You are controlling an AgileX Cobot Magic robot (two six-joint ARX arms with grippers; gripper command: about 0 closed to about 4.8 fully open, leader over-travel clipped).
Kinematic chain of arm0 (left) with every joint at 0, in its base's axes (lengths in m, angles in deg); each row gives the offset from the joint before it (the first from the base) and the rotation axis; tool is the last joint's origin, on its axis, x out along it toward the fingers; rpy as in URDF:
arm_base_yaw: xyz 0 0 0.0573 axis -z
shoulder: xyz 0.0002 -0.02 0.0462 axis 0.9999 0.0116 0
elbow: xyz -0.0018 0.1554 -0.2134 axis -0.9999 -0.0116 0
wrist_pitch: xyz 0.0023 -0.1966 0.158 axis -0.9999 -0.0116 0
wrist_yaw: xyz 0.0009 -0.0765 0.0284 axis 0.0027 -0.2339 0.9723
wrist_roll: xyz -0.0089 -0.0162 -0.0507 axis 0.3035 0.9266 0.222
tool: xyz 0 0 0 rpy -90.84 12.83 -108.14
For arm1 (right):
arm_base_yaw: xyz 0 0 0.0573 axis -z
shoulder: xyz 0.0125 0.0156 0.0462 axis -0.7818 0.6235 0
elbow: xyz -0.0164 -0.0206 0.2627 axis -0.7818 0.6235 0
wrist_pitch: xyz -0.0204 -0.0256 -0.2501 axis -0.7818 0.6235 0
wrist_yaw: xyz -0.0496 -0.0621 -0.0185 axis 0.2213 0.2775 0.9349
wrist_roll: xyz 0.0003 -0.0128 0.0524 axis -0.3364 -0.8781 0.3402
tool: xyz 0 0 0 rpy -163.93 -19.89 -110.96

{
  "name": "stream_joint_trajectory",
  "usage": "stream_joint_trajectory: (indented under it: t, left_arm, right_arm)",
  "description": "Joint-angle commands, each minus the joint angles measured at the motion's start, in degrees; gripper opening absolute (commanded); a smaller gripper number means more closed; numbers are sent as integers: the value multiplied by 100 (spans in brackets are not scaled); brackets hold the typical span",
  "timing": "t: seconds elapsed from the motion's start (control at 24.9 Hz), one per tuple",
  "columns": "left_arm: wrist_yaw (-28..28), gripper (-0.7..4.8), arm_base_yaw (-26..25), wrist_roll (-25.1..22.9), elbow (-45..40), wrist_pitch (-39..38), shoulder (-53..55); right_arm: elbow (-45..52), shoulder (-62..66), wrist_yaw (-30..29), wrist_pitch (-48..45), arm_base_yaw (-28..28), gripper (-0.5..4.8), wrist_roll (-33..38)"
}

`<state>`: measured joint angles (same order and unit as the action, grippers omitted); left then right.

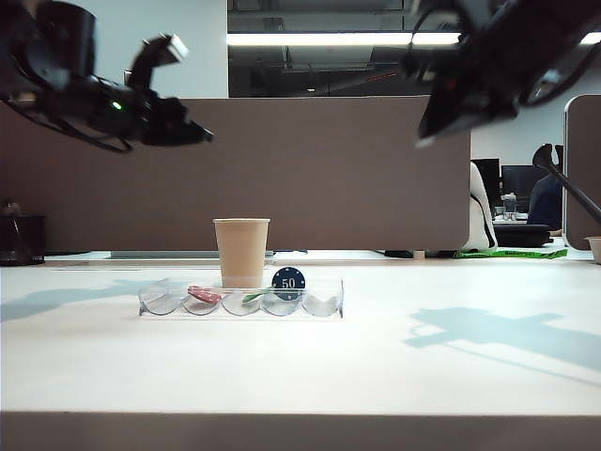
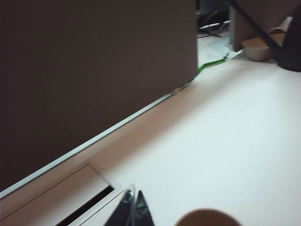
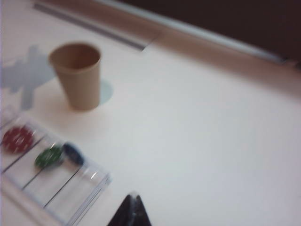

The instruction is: Pick up the chip with the greater value and put it into the paper cup.

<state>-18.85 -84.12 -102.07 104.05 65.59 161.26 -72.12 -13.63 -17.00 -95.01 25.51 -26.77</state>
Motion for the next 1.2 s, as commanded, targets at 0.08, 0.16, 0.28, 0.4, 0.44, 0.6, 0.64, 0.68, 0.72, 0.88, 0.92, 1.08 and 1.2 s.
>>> stream_joint_trajectory:
  t: [0.08,0.16,0.28,0.4,0.44,0.6,0.64,0.68,0.72,0.88,0.92,1.08,1.2]
  left_arm:
    - [7,-6,-286,103,24,-686,-363]
    - [7,-6,-461,98,22,-1226,-616]
    - [9,-6,-632,96,22,-1681,-848]
    - [9,-6,-763,98,22,-2000,-1051]
    - [13,-6,-774,96,20,-2096,-1126]
    - [57,-6,-774,85,7,-2411,-1338]
    - [57,-6,-772,85,7,-2494,-1386]
    - [52,-6,-767,83,7,-2599,-1443]
    - [55,-6,-763,83,7,-2680,-1486]
    - [59,-6,-728,94,2,-3047,-1683]
    - [146,-6,-728,90,2,-3123,-1720]
    - [546,-6,-728,74,-2,-3578,-1978]
    - [546,-6,-730,76,-2,-3735,-2146]
  right_arm:
    - [13,-503,186,-232,289,-1,-33]
    - [192,-855,184,-348,616,-1,-46]
    - [546,-1213,162,-629,986,-1,-42]
    - [920,-1572,105,-815,1408,-1,-42]
    - [1023,-1690,-7,-813,1528,-1,-39]
    - [1432,-2190,-625,-857,1971,-1,-13]
    - [1515,-2297,-702,-857,2044,-1,-13]
    - [1591,-2413,-730,-850,2109,-1,-9]
    - [1687,-2557,-732,-850,2157,-1,7]
    - [2251,-3477,-713,-855,2216,-1,7]
    - [2382,-3676,-715,-857,2216,-1,26]
    - [3180,-4946,-688,-837,2216,-1,424]
    - [3692,-5840,-339,-758,2214,-1,433]
